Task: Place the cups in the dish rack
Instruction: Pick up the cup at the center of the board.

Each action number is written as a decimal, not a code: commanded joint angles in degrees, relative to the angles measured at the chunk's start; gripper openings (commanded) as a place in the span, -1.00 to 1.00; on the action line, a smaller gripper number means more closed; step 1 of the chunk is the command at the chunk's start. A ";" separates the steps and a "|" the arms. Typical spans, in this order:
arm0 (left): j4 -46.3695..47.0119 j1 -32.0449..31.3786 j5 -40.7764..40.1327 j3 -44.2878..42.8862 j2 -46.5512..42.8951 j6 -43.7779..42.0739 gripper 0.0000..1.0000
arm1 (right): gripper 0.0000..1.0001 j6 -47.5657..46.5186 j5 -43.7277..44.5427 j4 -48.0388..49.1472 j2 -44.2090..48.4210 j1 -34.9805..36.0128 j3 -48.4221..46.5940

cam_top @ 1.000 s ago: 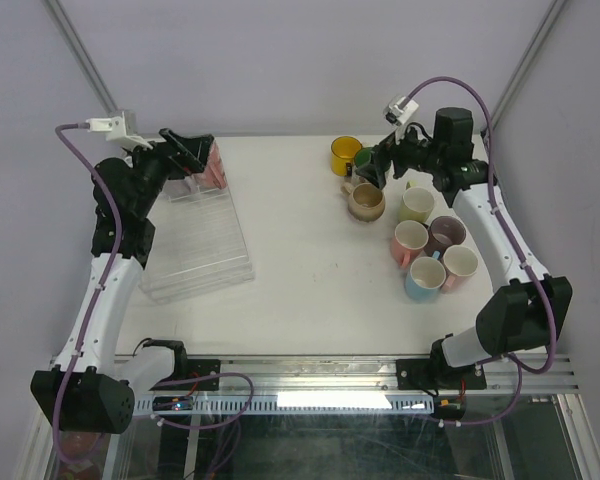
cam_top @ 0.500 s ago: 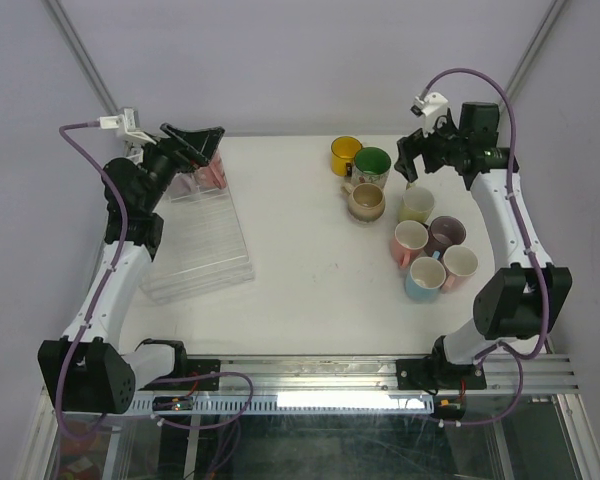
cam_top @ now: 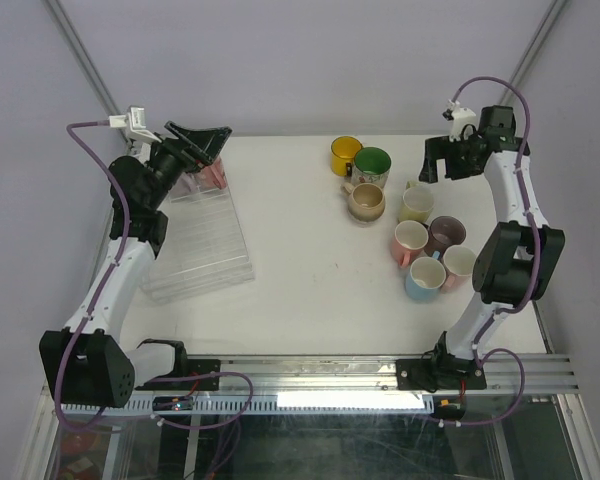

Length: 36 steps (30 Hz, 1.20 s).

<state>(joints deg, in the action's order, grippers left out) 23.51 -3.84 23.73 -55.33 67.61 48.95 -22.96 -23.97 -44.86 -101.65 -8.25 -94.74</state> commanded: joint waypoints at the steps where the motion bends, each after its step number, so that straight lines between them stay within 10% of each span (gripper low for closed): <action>1: 3.19 -1.05 0.37 -0.21 0.22 1.66 0.98 | 0.86 10.14 2.05 -1.62 -1.58 -1.55 -2.54; 11: 3.13 -2.28 -0.12 -0.67 1.46 2.55 0.98 | 0.04 17.30 6.31 0.34 -3.24 -1.52 1.88; 23: 3.25 -3.24 -0.58 -1.39 2.60 3.26 0.98 | -0.14 16.64 5.52 -0.23 -5.51 -0.82 5.94; 36: 2.22 -3.54 -1.11 -1.43 1.50 3.70 0.98 | -0.93 14.20 4.80 4.47 -4.53 -0.42 6.29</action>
<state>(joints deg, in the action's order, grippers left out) 23.86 -6.83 23.44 -55.33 70.72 52.03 -7.73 -17.39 -45.30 -109.36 -8.84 -87.72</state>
